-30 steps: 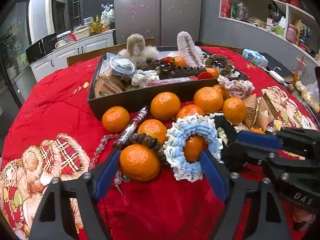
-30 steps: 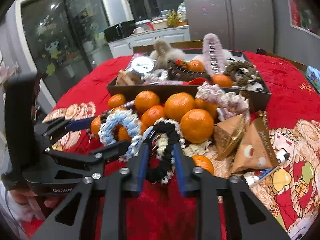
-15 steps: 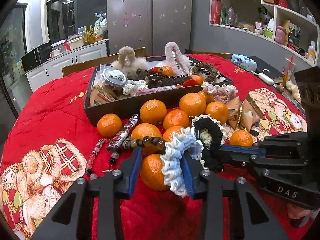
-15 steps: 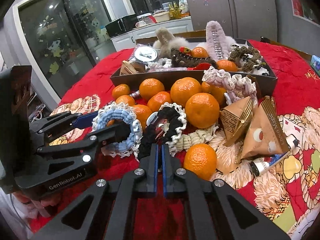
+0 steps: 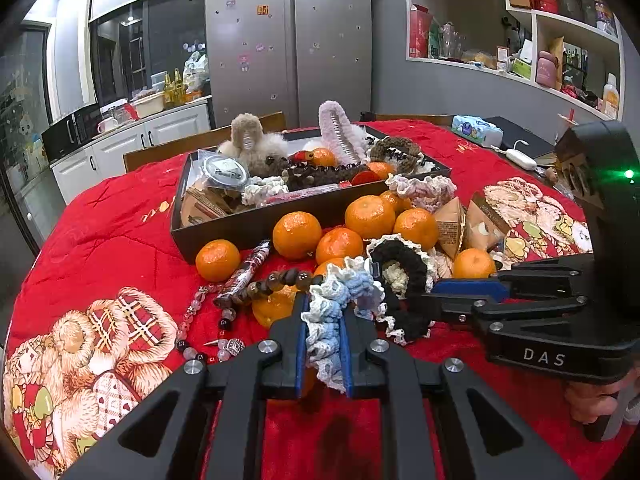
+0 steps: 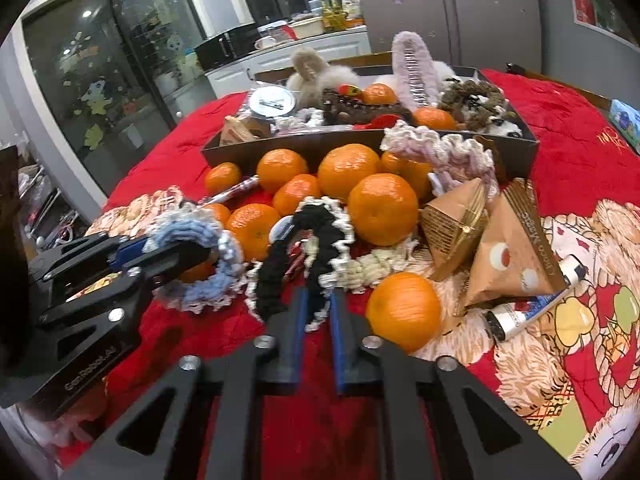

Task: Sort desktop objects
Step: 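Grasp the black lace scrunchie with the right gripper while the left grasps the blue lace scrunchie, then lift both scrunchies off the table with both grippers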

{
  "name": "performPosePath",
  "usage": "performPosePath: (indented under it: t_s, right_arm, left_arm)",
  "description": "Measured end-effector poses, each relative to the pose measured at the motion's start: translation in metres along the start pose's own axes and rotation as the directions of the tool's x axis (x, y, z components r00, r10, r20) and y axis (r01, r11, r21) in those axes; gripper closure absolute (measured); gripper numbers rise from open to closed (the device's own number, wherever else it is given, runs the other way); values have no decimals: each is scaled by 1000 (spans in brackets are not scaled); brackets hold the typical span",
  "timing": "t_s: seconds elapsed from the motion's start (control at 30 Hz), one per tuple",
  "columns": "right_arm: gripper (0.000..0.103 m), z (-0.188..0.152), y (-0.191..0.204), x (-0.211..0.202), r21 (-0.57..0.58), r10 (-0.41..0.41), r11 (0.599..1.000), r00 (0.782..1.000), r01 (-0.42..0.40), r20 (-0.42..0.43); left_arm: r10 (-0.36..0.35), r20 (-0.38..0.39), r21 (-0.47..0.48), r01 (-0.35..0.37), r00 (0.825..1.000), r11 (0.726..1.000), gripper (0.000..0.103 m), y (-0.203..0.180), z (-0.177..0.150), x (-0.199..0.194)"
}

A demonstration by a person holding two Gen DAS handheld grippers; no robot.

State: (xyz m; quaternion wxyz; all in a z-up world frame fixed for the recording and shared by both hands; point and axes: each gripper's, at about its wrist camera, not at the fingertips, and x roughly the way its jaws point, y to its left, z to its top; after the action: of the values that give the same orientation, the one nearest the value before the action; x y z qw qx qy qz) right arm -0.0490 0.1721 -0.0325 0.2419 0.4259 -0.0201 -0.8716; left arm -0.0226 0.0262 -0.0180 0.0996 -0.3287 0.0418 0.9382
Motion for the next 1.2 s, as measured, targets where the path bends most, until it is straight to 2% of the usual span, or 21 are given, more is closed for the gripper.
performPosePath:
  t_s: [0.07, 0.2, 0.23, 0.3, 0.5, 0.83, 1.0, 1.2]
  right_arm:
    - [78, 0, -1, 1, 2, -5, 1000, 1000, 5, 0]
    - [77, -1, -2, 5, 3, 10, 1000, 1000, -10, -4]
    - [80, 0, -2, 5, 7, 15, 1000, 1000, -15, -3]
    - [91, -1, -5, 5, 27, 50, 998, 999, -50, -3]
    - [94, -2, -6, 4, 38, 88, 995, 996, -88, -2]
    - [95, 2, 1, -27, 4, 121, 992, 986, -122, 117]
    - [96, 3, 3, -37, -7, 141, 990, 979, -142, 146]
    - [95, 2, 5, -38, -21, 116, 993, 983, -114, 142]
  left_arm:
    - [-3, -4, 2, 3, 1000, 1000, 89, 0, 0, 1]
    - [-6, -12, 0, 6, 1000, 1000, 89, 0, 0, 2]
    - [-9, -13, -4, 9, 1000, 1000, 89, 1, 0, 3]
    - [-14, -15, -13, 14, 1000, 1000, 89, 3, 0, 3]
    - [-30, -13, -37, 30, 999, 999, 89, 7, -1, 3]
    - [-12, 30, -51, 14, 999, 999, 89, 9, -1, -9]
    - [6, 87, -49, -1, 996, 999, 89, 6, -4, -23]
    - [2, 78, -32, 0, 997, 999, 89, 1, -4, -22]
